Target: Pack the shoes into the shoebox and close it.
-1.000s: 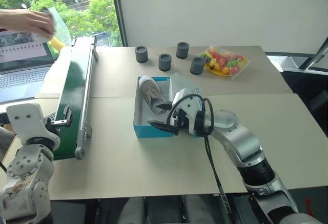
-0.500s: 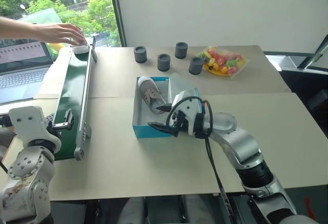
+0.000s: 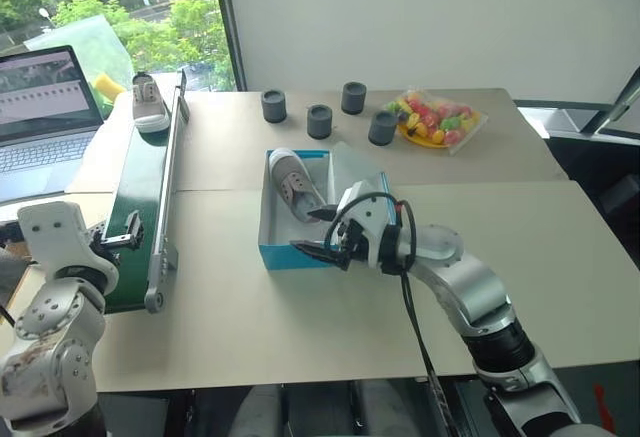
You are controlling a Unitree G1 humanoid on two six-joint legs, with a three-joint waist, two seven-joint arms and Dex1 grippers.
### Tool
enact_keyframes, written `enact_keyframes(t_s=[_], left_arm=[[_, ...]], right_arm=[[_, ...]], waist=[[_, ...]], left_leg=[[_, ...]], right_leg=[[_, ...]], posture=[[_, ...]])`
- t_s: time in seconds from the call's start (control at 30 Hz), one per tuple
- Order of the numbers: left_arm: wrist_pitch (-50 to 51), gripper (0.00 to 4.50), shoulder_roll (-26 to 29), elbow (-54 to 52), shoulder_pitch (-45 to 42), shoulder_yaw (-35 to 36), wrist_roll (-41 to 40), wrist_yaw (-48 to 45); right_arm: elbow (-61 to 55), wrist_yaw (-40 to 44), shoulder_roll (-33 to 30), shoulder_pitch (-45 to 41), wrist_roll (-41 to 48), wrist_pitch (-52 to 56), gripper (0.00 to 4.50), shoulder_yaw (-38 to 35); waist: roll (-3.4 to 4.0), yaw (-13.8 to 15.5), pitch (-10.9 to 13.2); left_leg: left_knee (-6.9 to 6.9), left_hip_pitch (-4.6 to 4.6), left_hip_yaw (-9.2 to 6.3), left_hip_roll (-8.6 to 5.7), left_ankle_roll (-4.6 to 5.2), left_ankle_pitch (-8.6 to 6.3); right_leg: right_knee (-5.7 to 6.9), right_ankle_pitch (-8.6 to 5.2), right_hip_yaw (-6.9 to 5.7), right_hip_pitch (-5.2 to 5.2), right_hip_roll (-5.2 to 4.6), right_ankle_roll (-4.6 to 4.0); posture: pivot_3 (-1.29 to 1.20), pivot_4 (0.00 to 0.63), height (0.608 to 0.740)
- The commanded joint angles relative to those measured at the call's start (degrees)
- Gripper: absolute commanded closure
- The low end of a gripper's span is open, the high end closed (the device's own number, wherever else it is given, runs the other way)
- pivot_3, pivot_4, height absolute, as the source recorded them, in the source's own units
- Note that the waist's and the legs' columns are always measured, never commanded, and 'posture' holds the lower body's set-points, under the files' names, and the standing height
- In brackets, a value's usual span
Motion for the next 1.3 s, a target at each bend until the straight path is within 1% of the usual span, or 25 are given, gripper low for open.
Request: enact_keyframes(t_s=[0.03,0.17,0.3,0.57,0.73,0.83,1.03,1.3], left_arm=[[3.85,0.0,0.73,-0.98,-1.16,1.32,-1.43,0.57],[7.81,0.0,2.78,-2.07,-2.69,1.54,-2.45,-0.04],[10.72,0.0,4.52,-0.83,-4.67,0.14,-2.48,-0.3],[15.6,0.0,3.49,-3.24,-2.86,-0.69,-2.37,0.64],[17.39,0.0,4.96,-3.6,-2.35,-0.4,-0.37,1.39],[18.0,0.0,5.94,-3.25,-3.62,0.55,0.26,1.4],[18.64,0.0,5.01,-3.71,-3.35,0.07,0.91,1.09],[19.56,0.0,1.64,-2.21,-2.61,-0.18,1.95,1.67]], right_arm=[[-2.2,-0.93,0.66,-1.59,0.31,-0.02,1.01,-1.12],[-2.62,-1.57,1.12,-1.93,0.98,0.77,1.01,-1.62],[-2.35,-1.92,1.49,-2.23,0.97,0.8,1.01,-1.29],[-1.49,-2.36,2.36,-3.43,2.17,1.18,1.01,-2.6],[-1.36,-2.04,2.58,-3.39,2.27,1.52,1.01,-2.97],[-1.11,-2.17,2.81,-3.5,2.13,1.44,1.01,-2.98],[-1.3,-2.3,2.78,-3.41,1.77,1.31,1.01,-2.95],[-2.31,-2.5,2.65,-3.18,1.75,1.88,1.01,-2.79]], waist=[[0.0,-0.02,0.0],[0.0,-0.04,0.0],[-0.01,-0.03,0.0],[-0.01,-0.28,0.0],[-0.01,-0.18,0.0],[-0.01,-0.16,0.0],[-0.01,-0.16,0.0],[-0.01,-0.16,0.0]], left_leg=[[0.0,0.01,0.0,0.0,0.0,0.0],[0.0,-0.01,-0.02,0.0,0.0,0.0],[0.0,0.01,-0.02,-0.01,0.0,0.0],[-0.05,-0.01,-0.08,0.01,-0.01,0.0],[-0.04,0.01,-0.09,0.0,-0.01,0.0],[-0.05,0.0,-0.09,0.0,-0.01,0.0],[-0.05,0.0,-0.1,0.0,-0.01,0.0],[-0.05,0.0,-0.1,0.0,-0.01,-0.01]], right_leg=[[0.0,0.0,0.0,0.0,0.0,0.0],[0.0,0.0,0.0,-0.01,0.0,0.0],[0.02,0.0,0.0,0.0,0.0,0.0],[0.01,0.0,0.04,-0.07,-0.01,0.0],[0.01,0.0,0.03,-0.03,-0.01,0.0],[0.0,0.0,0.03,-0.05,0.0,0.0],[0.0,0.0,0.03,-0.05,-0.01,0.0],[0.0,0.0,0.03,-0.05,-0.01,0.0]], posture=[[0.0,0.15,0.74],[0.0,0.15,0.74],[0.0,0.15,0.74],[0.0,0.15,0.74],[0.0,0.15,0.74],[0.0,0.15,0.74],[0.0,0.15,0.74],[0.0,0.15,0.74]])
